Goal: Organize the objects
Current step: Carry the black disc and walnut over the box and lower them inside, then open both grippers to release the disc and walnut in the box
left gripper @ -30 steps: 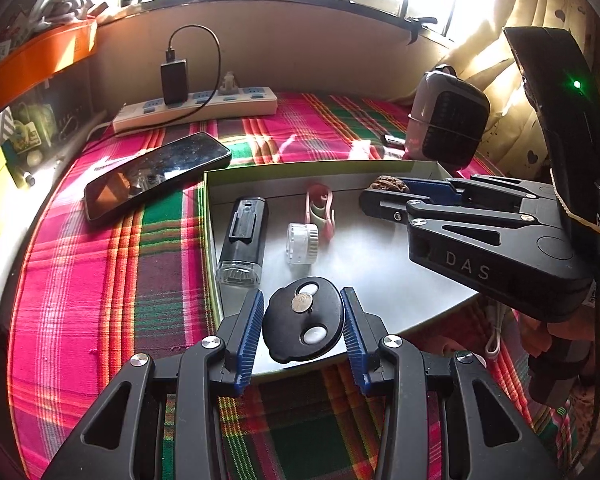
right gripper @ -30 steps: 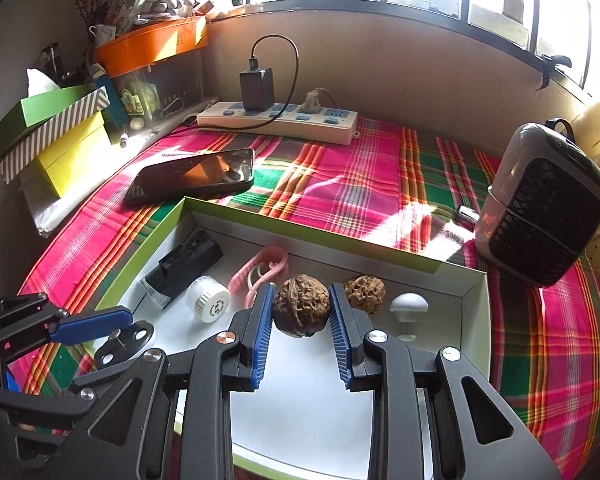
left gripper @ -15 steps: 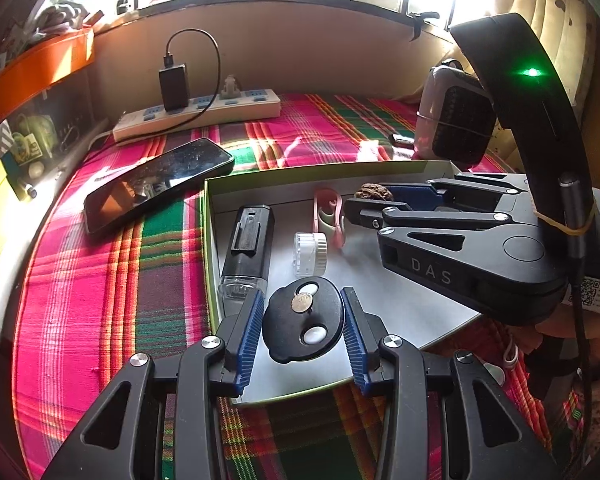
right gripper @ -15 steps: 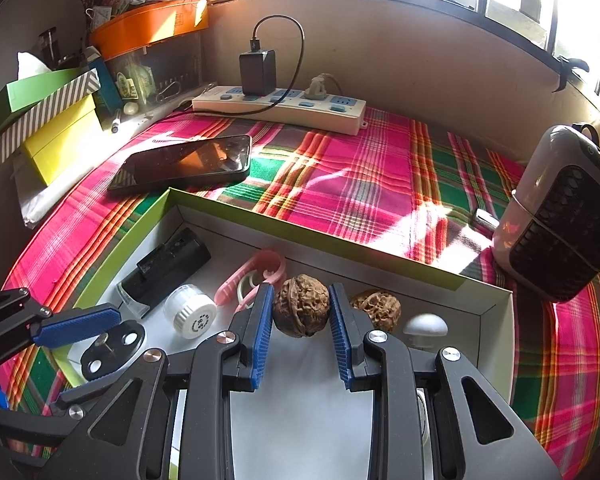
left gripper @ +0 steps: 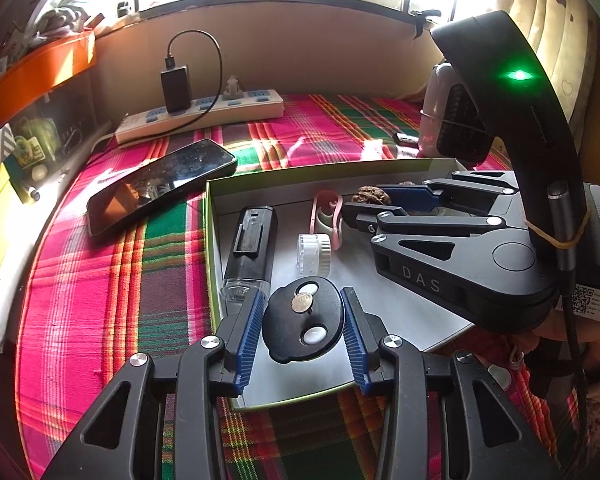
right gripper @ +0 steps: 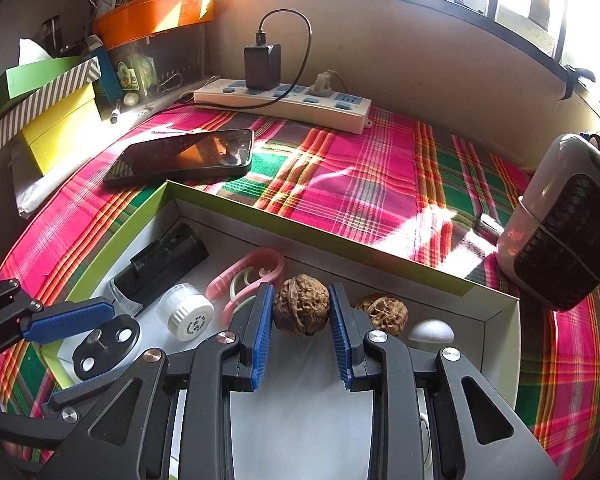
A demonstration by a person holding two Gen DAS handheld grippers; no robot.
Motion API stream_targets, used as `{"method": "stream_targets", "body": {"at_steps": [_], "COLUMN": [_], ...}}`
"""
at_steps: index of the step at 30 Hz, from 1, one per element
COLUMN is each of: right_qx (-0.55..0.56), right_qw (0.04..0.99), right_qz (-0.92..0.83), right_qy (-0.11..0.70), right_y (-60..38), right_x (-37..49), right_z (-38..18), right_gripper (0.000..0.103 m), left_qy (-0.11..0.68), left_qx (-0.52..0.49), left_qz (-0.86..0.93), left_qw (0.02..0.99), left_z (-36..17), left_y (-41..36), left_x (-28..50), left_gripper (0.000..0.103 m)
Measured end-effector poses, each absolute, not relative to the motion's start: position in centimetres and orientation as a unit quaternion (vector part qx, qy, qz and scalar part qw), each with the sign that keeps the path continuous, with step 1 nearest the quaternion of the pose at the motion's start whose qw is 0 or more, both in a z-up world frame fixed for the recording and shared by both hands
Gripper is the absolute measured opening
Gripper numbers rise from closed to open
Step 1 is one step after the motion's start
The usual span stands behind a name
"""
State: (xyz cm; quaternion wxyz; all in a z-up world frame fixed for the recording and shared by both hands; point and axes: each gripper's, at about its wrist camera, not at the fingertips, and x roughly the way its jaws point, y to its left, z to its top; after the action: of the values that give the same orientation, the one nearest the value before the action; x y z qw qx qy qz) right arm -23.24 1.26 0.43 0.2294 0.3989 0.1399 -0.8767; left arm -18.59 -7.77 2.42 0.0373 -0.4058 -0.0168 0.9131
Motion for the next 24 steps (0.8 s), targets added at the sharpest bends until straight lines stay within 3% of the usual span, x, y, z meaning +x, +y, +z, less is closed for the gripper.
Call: {"method": "stream_targets", "body": {"at_steps": [24], "right_qx": [0.401], "right_qw": [0.224], "right_qz": [-0.875], "right_qy": [0.155], "right_y": [0.77], "right_x": [-23.13], "right_z": [0.28], "right_gripper": [0.029], "left_qy": [-0.015], "left_qx": [-0.409], "left_qz": [0.912], "left_qw": [0.035], "left_z": [2.33], "left_y": [-7.82], "left_x": [-18.39], "left_gripper": [0.038]}}
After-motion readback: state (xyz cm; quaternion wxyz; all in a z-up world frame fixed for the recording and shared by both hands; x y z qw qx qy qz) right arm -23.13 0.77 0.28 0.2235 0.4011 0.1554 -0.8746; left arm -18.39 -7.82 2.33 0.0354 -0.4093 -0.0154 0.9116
